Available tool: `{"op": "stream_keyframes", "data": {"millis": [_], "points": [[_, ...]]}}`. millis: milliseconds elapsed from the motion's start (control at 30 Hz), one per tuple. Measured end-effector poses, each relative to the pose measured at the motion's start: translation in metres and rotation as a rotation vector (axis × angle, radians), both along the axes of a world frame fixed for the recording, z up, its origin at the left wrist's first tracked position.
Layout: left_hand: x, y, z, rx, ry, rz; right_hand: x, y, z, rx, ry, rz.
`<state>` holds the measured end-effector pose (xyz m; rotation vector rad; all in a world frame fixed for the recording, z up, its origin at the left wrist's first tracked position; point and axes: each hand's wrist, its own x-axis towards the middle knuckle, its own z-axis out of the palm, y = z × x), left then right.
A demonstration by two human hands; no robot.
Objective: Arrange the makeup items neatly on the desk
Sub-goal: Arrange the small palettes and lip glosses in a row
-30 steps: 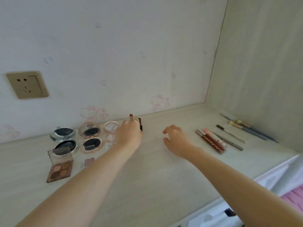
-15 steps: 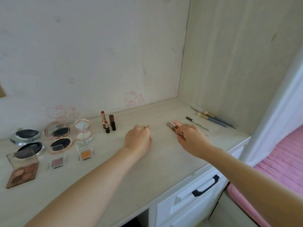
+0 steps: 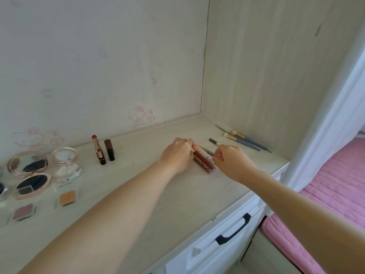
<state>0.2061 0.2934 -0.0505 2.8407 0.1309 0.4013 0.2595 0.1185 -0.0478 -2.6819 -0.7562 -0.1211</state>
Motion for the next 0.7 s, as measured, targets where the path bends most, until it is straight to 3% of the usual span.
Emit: {"op": "stream_keyframes", "data": {"millis": [133, 400, 567, 700], "points": [[0.016, -0.003, -0.003, -0.128, 0.058, 0.047, 0.006, 0.005, -0.002, -0.03, 0.026, -0.009], [0.03, -0.003, -0.01, -0.188, 0.094, 0.083, 0.007, 0.014, -0.005, -0.127, 0.002, -0.003], [0.034, -0.003, -0.01, -0.234, 0.054, 0.076, 0.009, 0.014, -0.006, -0.09, 0.011, -0.025], [0.033, -0.003, -0.005, -0.272, -0.038, 0.05, 0.013, 0.011, -0.007, 0.058, 0.033, -0.051]]}}
